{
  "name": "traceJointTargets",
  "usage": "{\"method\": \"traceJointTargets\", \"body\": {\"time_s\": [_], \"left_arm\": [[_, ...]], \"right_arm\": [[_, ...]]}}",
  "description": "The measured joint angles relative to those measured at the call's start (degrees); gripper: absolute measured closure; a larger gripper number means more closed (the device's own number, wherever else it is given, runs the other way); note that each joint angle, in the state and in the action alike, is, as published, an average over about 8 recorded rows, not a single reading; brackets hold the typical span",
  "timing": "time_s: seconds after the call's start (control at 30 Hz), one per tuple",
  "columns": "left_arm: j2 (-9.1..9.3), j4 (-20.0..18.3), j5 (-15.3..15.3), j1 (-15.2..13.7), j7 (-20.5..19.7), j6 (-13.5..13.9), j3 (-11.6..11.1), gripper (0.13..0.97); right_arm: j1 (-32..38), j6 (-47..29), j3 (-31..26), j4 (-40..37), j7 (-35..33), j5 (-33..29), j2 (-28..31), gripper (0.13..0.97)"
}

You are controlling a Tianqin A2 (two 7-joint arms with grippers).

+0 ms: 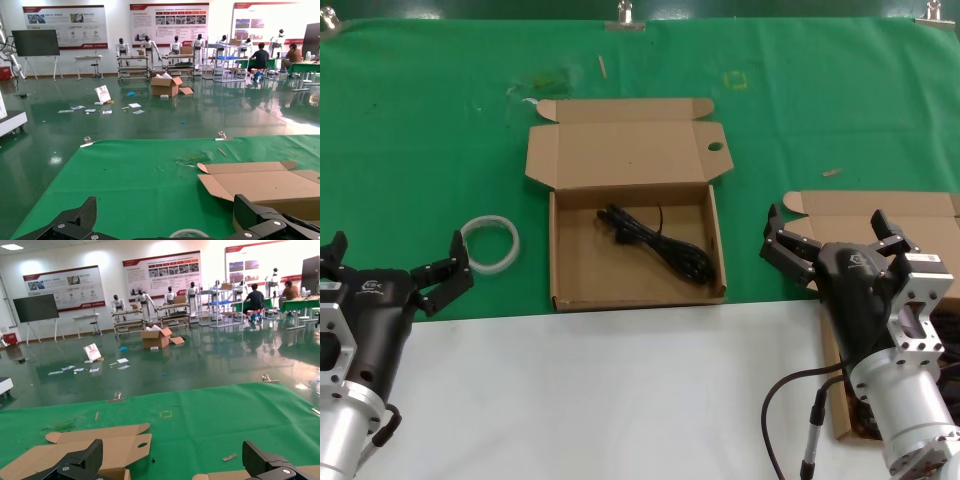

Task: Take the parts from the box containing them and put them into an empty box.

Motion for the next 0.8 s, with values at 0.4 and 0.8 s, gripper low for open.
{"method": "traceJointTargets", "body": {"time_s": [0.4,0.8], "left_arm": [[0.0,0.0,0.0,0.0,0.0,0.0,0.0,0.132],[0.0,0.0,0.0,0.0,0.0,0.0,0.0,0.132]], "right_arm": [[0.0,0.0,0.0,0.0,0.0,0.0,0.0,0.129],[0.0,0.0,0.0,0.0,0.0,0.0,0.0,0.129]]}}
